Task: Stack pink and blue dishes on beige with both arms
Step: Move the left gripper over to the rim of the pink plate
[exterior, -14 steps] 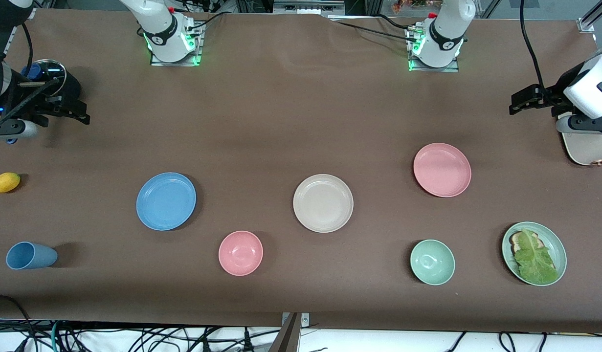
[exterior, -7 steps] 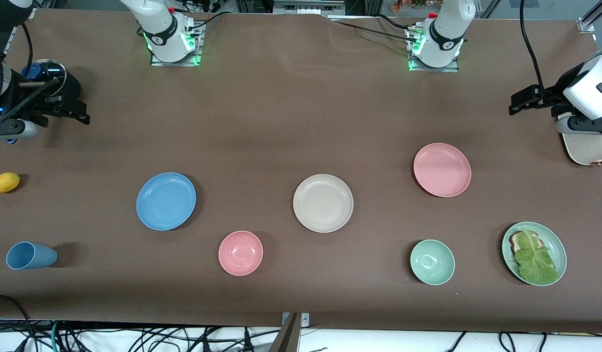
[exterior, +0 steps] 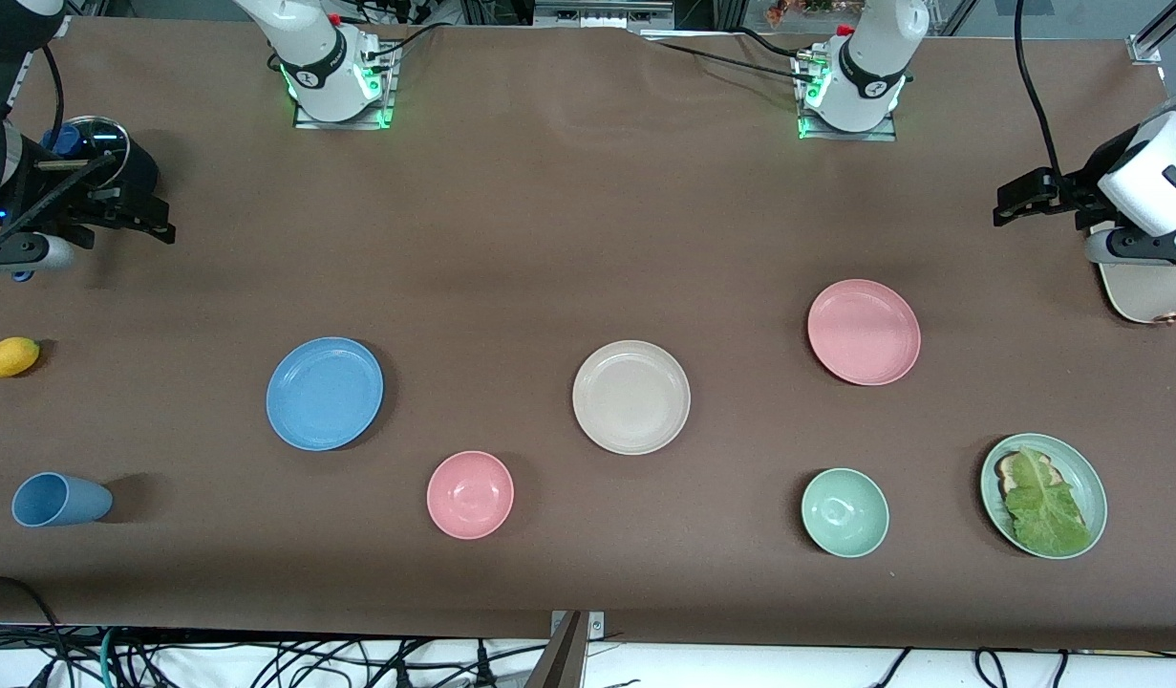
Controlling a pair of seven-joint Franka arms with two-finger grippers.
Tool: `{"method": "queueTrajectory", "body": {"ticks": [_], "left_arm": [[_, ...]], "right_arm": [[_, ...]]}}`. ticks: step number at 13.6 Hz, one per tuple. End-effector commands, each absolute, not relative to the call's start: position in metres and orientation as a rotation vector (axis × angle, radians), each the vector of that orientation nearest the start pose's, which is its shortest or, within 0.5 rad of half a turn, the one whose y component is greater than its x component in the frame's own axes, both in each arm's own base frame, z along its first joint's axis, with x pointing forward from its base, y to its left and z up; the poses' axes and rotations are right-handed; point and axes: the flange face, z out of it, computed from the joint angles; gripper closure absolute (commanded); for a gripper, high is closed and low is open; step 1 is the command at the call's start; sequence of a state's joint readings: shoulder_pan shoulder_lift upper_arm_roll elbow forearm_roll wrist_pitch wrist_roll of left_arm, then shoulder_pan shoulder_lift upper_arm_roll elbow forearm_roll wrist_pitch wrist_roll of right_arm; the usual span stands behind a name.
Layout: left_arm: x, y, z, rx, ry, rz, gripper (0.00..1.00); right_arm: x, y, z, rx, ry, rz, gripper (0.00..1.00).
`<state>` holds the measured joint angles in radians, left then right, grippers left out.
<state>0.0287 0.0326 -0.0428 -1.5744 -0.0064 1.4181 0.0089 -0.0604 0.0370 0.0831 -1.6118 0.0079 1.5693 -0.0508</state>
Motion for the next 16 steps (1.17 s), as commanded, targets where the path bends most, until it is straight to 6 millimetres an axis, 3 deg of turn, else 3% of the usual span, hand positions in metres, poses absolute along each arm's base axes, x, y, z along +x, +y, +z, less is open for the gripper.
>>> {"method": "queueTrajectory", "body": {"ticks": [1,4,6,8,12,16], "left_arm": [[0.552,-0.006,0.600,-3.148,0.062,0.276,0.00],[0.568,-0.008,0.574,-3.146,0.067,0.339,0.00],[0.589,-0.008,0.546,-3.139,0.071,0.401,0.00],[0.603,-0.014,0.508,-3.127,0.077,0.495,0.00],[0.645,-0.008,0.436,-3.143,0.048,0.454,0.00],[0.660,-0.015,0.367,-3.116,0.071,0.530,0.00]], "right_arm": [[0.555,0.011,0.587,-3.115,-0.101,0.102,0.00],[0.555,0.011,0.587,-3.115,-0.101,0.102,0.00],[0.555,0.012,0.587,-3.115,-0.104,0.102,0.00],[0.555,0.011,0.587,-3.115,-0.101,0.102,0.00],[0.555,0.010,0.588,-3.115,-0.096,0.100,0.00],[0.557,0.010,0.584,-3.113,-0.118,0.114,0.00]]}}
